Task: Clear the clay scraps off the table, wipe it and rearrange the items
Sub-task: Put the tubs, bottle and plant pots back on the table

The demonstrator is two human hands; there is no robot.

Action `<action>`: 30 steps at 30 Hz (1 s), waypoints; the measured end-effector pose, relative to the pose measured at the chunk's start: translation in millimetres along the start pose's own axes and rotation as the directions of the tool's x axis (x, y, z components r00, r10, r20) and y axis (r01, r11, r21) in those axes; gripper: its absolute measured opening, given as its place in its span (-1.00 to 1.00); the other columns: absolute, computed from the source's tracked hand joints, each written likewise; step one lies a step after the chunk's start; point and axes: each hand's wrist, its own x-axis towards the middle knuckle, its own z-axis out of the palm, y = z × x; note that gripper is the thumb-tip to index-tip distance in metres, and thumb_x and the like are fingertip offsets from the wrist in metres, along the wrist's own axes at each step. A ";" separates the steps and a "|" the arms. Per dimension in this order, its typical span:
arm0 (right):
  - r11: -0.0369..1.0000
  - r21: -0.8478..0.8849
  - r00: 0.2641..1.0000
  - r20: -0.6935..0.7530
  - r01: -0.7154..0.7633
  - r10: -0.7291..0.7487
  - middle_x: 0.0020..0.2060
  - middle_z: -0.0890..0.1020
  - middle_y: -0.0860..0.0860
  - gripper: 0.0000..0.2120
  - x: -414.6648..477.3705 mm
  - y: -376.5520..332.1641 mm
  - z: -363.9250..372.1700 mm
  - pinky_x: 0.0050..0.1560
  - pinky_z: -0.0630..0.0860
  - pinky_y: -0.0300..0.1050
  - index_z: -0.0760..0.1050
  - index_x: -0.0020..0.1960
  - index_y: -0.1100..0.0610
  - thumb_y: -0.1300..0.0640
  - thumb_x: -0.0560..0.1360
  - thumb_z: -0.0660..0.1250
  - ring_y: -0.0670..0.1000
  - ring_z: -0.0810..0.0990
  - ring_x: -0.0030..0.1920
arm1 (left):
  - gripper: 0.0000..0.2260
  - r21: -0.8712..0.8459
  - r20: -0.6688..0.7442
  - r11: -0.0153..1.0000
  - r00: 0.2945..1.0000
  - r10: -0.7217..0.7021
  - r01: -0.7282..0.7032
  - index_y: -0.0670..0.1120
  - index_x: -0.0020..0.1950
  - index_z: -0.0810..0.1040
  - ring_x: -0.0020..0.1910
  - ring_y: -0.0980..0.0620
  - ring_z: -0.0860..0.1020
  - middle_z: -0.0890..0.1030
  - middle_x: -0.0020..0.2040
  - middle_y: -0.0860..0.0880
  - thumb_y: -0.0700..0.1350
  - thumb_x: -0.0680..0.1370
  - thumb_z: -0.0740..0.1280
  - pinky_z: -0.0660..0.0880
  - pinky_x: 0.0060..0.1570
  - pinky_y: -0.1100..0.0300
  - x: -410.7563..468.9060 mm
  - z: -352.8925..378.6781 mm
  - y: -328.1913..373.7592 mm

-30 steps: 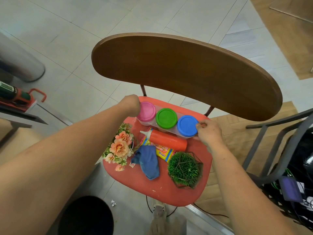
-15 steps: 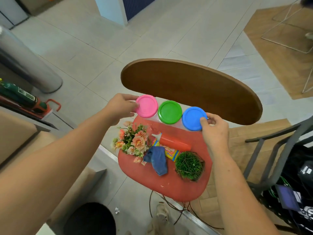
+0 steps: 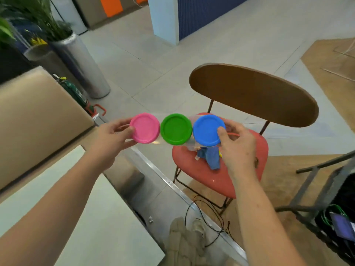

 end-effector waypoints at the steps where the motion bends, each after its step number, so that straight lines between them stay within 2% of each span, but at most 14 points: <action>1: 1.000 0.011 1.000 0.023 0.010 -0.011 0.06 0.65 0.01 -0.84 -18.6 -5.3 6.9 -0.11 0.62 -0.20 0.62 0.14 -0.06 0.09 0.58 0.42 -0.10 0.65 -0.04 | -0.70 -0.016 -0.024 1.000 1.000 0.004 -0.004 -0.16 0.38 0.57 0.14 -0.11 0.68 0.65 0.20 -0.19 -0.26 0.64 0.35 0.68 0.02 0.10 -16.6 -19.2 -10.1; 6: 0.998 0.020 0.991 0.125 0.051 -0.054 -0.04 0.66 -0.08 -0.81 -116.9 -21.7 44.3 0.00 0.65 0.09 0.62 0.15 -0.09 0.13 0.58 0.42 -0.02 0.65 -0.05 | -0.77 -0.062 -0.122 0.997 0.992 0.028 -0.036 -0.09 0.24 0.65 0.01 -0.06 0.68 0.65 0.18 -0.24 -0.29 0.62 0.37 0.68 0.03 0.04 -98.9 -105.7 -59.2; 8: 0.998 0.051 0.984 0.174 0.039 -0.048 -0.04 0.68 -0.05 -0.81 -156.2 -24.1 59.5 0.02 0.66 0.11 0.63 0.17 -0.04 0.15 0.58 0.42 -0.02 0.66 -0.03 | -0.77 -0.078 -0.168 0.996 0.986 0.017 -0.030 -0.07 0.24 0.66 0.01 -0.07 0.70 0.65 0.17 -0.23 -0.27 0.62 0.39 0.66 0.08 -0.03 -132.2 -139.4 -82.5; 11: 0.998 0.047 0.971 0.232 0.044 -0.054 -0.04 0.68 -0.01 -0.82 -208.3 -26.0 83.0 0.04 0.65 0.11 0.61 0.11 -0.08 0.16 0.57 0.43 -0.04 0.67 -0.05 | -0.77 -0.096 -0.238 0.995 0.971 -0.017 -0.007 -0.07 0.23 0.65 0.02 -0.08 0.71 0.66 0.16 -0.22 -0.28 0.61 0.39 0.65 0.09 -0.06 -182.5 -182.7 -116.7; 16: 0.999 0.030 0.927 0.374 0.014 -0.024 -0.09 0.67 -0.11 -0.79 -279.3 -33.9 118.5 0.00 0.67 0.15 0.61 0.05 -0.13 0.18 0.57 0.41 -0.01 0.67 -0.06 | -0.77 -0.154 -0.354 0.987 0.931 -0.094 0.041 -0.07 0.20 0.64 0.06 -0.11 0.69 0.64 0.15 -0.20 -0.32 0.61 0.37 0.68 -0.02 0.09 -249.8 -236.1 -155.3; 18: 1.000 0.010 0.901 0.434 0.025 -0.027 -0.06 0.67 -0.11 -0.81 -296.5 -38.4 129.7 0.01 0.67 0.13 0.62 0.10 -0.09 0.18 0.58 0.39 0.00 0.67 -0.03 | -0.76 -0.165 -0.397 0.985 0.910 -0.116 0.053 -0.08 0.24 0.64 0.08 -0.12 0.68 0.64 0.15 -0.18 -0.31 0.62 0.36 0.68 -0.04 0.12 -267.6 -252.0 -165.7; 22: 0.999 -0.012 0.847 0.532 0.041 -0.029 0.00 0.67 -0.07 -0.82 -311.7 -48.3 154.5 0.04 0.67 0.10 0.61 0.07 -0.13 0.15 0.58 0.39 0.00 0.67 0.02 | -0.76 -0.209 -0.475 0.977 0.868 -0.146 0.050 -0.08 0.25 0.63 0.10 -0.10 0.68 0.66 0.14 -0.15 -0.30 0.62 0.35 0.68 -0.01 0.09 -289.2 -273.8 -180.1; 26: 0.998 -0.024 0.797 0.603 0.058 -0.032 -0.03 0.67 -0.10 -0.83 -308.7 -63.7 174.5 0.05 0.68 0.10 0.64 0.14 -0.05 0.14 0.58 0.39 -0.03 0.67 0.04 | -0.74 -0.275 -0.544 0.961 0.819 -0.185 0.034 -0.15 0.29 0.62 0.10 -0.11 0.66 0.67 0.13 -0.16 -0.31 0.63 0.34 0.67 0.06 -0.01 -300.8 -281.1 -183.0; 30: 0.998 -0.028 0.752 0.659 0.053 -0.022 -0.05 0.67 -0.10 -0.82 -304.0 -73.6 188.2 0.07 0.67 0.11 0.65 0.11 -0.05 0.17 0.57 0.39 -0.03 0.66 0.03 | -0.75 -0.288 -0.594 0.957 0.778 -0.203 0.030 -0.14 0.30 0.61 0.09 -0.09 0.66 0.67 0.12 -0.14 -0.30 0.64 0.33 0.67 0.05 -0.02 -306.0 -282.4 -180.4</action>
